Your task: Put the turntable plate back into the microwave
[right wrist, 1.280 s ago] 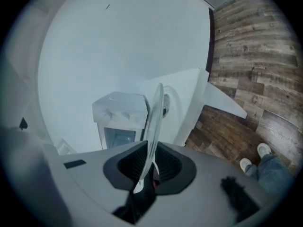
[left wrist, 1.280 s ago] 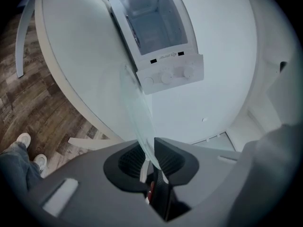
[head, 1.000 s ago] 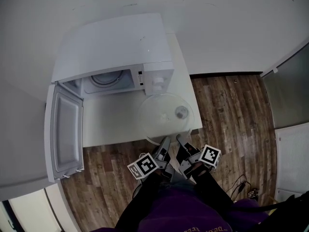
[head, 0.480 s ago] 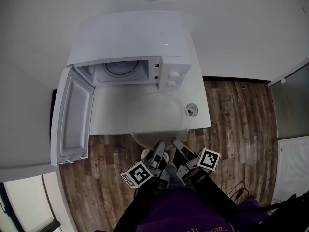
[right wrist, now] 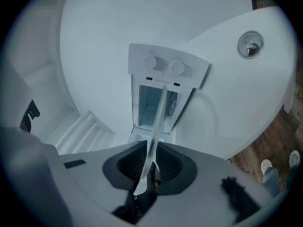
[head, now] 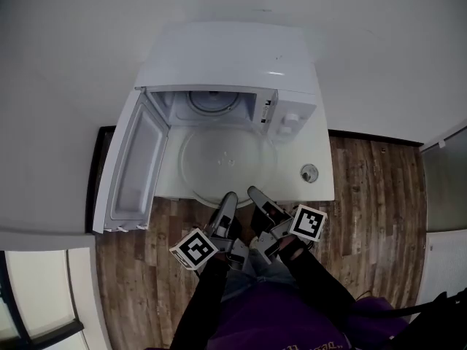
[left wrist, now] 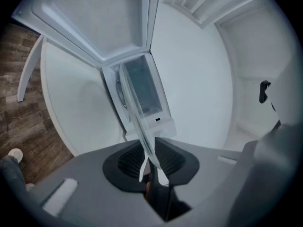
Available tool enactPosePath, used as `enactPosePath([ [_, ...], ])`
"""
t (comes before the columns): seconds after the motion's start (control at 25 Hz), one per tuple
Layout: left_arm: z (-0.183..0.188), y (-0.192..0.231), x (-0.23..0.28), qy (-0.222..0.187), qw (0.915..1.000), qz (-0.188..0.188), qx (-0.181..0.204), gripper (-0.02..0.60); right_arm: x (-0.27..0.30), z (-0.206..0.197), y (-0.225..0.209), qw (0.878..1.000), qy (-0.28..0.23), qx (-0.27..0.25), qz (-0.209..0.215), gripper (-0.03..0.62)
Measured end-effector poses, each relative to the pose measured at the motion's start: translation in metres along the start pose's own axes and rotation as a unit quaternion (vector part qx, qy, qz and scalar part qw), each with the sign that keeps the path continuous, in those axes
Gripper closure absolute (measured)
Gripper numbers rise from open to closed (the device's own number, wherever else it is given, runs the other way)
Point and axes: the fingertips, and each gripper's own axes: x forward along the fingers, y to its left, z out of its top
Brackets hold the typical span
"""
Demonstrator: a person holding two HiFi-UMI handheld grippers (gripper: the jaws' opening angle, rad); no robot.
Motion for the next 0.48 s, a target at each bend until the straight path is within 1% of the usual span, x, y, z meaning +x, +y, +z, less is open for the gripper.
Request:
enactPosePath([
  [0.12, 0.026, 0.007, 0.012, 0.000, 1.0000, -0.004, 0.001, 0.505, 0.028, 0.007, 0.002, 1.000, -0.002, -0.009, -0.001, 0.531],
  [0.24, 0.047, 0.019, 0.027, 0.006, 0.9999, 0.000, 0.008, 0.505, 0.052, 0.014, -0.005, 1.000, -0.012, -0.002, -0.018, 0.530],
  [0.36, 0.066, 0.031, 0.040, 0.017, 0.9999, 0.002, 0.001, 0.502, 0.074, 0.020, -0.011, 0.999, -0.026, 0.012, -0.032, 0.526],
  [0.48, 0.084, 0.042, 0.054, 0.031, 0.9995, 0.001, 0.002, 0.500, 0.100, 0.026, -0.012, 0.999, -0.041, 0.029, -0.016, 0.526],
])
